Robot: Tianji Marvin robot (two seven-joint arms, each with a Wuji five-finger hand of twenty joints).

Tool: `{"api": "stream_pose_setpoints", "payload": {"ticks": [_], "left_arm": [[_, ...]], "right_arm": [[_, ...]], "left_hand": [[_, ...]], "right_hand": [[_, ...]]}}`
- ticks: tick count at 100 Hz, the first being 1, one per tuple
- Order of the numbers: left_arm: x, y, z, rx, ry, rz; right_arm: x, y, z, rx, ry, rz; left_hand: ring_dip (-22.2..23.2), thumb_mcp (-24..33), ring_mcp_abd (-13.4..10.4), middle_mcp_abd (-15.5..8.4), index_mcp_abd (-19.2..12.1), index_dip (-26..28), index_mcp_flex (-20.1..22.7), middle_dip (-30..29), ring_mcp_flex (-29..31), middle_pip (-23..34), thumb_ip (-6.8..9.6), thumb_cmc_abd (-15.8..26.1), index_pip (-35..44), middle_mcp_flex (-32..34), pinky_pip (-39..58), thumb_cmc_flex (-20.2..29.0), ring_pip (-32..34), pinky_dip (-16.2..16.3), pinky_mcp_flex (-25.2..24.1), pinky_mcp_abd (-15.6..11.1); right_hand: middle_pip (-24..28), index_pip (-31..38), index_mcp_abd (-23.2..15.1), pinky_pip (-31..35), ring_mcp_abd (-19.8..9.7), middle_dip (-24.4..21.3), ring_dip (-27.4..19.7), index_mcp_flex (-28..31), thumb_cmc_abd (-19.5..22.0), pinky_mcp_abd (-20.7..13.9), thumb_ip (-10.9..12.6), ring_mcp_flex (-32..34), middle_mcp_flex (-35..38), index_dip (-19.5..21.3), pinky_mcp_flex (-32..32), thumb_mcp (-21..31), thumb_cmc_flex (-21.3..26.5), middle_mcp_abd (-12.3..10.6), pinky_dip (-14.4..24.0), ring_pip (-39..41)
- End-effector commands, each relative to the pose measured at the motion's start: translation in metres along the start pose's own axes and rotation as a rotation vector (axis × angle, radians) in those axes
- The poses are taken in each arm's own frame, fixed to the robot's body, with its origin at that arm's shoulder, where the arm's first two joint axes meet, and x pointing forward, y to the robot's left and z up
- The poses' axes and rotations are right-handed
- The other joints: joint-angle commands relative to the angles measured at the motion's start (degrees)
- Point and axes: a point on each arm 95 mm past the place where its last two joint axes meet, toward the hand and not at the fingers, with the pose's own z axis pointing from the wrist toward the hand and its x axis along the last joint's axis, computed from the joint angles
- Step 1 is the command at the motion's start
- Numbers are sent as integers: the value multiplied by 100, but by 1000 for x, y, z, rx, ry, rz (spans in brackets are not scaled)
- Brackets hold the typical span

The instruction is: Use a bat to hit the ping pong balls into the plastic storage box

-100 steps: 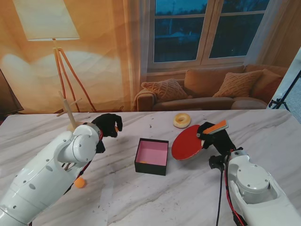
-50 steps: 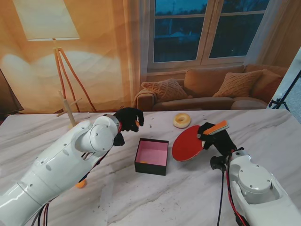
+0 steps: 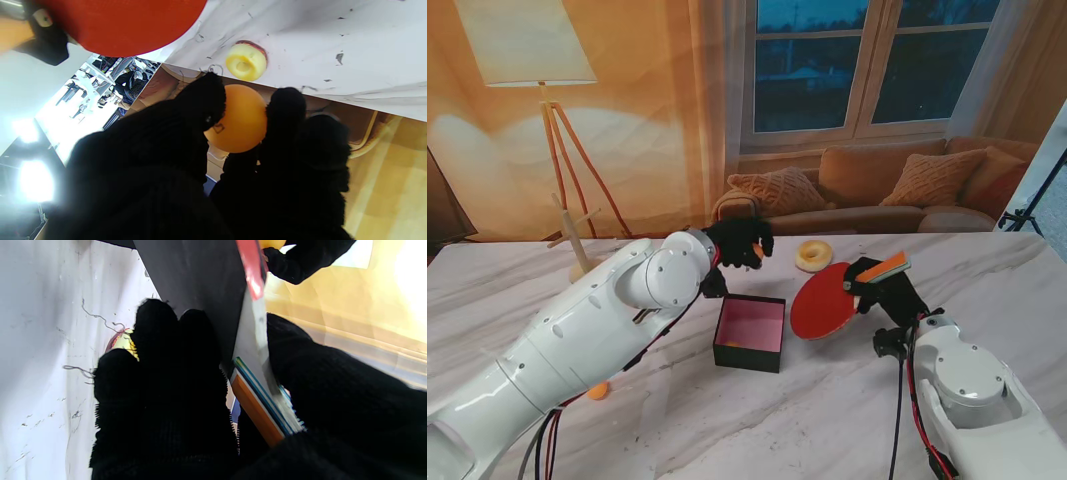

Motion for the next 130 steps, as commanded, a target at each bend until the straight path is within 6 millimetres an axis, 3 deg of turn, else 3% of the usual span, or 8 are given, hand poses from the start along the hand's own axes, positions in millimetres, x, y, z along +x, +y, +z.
{"api": "stream_pose_setpoints", "payload": {"ticks": [1,74,87,114,130], "left_arm": [[14,-2,2,-9,36,-6],[55,-4,-6,-19,168,-42],[58,-2,-7,-26,180,-55],[65,1,-11,-50,211,-72],[70,6,-12,-76,238,-56]], "right_arm": [[-5,0,1,8,-18,-3],[-30,13,5,-16,-108,-27],[-27,10,8,-6,-101,-21],[-11,4,11,12,-52,2],[4,-1,12,11,3,32]], "left_hand": [[98,162,550,-105,279,160,180,267,53,480,106,352,276,612,342,630,315,155,-62,-654],[114,-47,518,-51,325,51,116,257,-63,422,118,493,151,539,387,591,399,209,-123,-682],[92,-80,540,-66,324,2,95,208,-172,337,126,512,83,496,319,574,336,206,-247,-667],[-95,-199,649,-117,315,-30,-9,33,-663,37,166,565,-55,473,-72,480,-77,309,-792,-382],[-376,-389,679,-129,298,-84,-101,-582,-1150,163,187,614,-406,241,-562,275,-611,706,-1414,-181]], "right_hand": [[54,208,-252,1,-338,81,21,750,560,-192,139,-170,35,164,-53,341,641,-510,59,-72],[49,57,-128,-18,-303,117,-7,980,618,-199,184,-239,-31,420,-147,271,754,-427,118,-61],[46,36,-129,-17,-301,118,-12,988,626,-202,182,-242,-34,449,-150,269,750,-436,129,-54],[43,8,-141,-22,-317,119,-17,995,633,-205,180,-235,-34,480,-146,256,742,-454,139,-48],[44,-3,-136,-18,-312,121,-19,995,625,-200,181,-231,-25,492,-137,265,738,-455,147,-48]]}}
